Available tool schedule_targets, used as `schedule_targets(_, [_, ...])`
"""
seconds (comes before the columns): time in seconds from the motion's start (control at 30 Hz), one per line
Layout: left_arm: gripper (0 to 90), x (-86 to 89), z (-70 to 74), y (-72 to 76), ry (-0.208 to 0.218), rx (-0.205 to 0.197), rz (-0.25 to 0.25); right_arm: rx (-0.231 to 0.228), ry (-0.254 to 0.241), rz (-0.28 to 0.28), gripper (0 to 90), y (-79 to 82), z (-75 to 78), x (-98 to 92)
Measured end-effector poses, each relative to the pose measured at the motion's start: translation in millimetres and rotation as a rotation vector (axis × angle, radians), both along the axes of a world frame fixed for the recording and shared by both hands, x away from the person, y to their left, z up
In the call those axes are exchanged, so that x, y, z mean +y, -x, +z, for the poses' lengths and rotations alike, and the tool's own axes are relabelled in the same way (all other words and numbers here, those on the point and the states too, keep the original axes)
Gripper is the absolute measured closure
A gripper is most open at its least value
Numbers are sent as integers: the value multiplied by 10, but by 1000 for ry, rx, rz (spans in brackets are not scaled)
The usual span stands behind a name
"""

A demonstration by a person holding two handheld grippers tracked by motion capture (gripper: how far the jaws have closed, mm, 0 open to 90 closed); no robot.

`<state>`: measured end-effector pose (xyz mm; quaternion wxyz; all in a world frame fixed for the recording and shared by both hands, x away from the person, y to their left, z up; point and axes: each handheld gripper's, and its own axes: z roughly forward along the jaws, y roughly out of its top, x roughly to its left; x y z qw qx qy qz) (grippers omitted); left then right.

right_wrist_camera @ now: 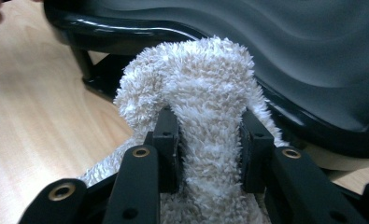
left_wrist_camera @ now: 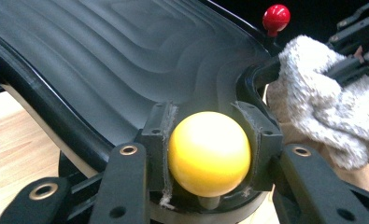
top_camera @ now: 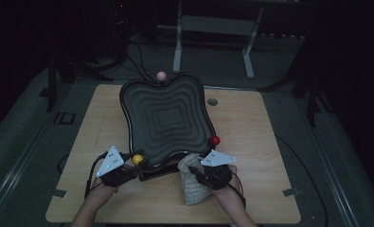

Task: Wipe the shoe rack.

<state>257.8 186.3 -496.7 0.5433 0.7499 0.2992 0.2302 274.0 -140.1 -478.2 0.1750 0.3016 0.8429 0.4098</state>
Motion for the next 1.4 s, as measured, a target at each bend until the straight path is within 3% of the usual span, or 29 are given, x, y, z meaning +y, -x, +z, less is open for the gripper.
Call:
schedule_targets(0.17, [597, -6, 2, 1, 1, 3, 0, 55, 23, -1, 661, -57, -130, 29])
schedule_targets(0.37, [597, 3, 4, -5, -1, 4, -5, 1, -2, 12, 660, -15, 53, 50])
schedule_targets(0.57, [597, -5, 2, -2, 1, 4, -4, 56, 12, 11, 660, -82, -93, 87])
schedule_targets(0.67, [597, 0, 7, -6, -3, 7, -8, 20, 7, 31, 660, -40, -5, 130])
schedule_targets(0.77, [597, -2, 5, -6, 0, 6, -7, 12, -3, 20, 660, -78, 32, 148])
schedule_targets(0.97, [597, -6, 8, -6, -3, 8, -10, 58, 18, 31, 660, -145, -112, 265])
schedule_targets(1.17, [597, -2, 8, -8, -1, 10, -10, 10, -17, 41, 660, -116, 51, 342])
schedule_targets(1.4, [597, -12, 4, -1, 1, 9, -7, 60, 9, 44, 659, -167, -139, 467])
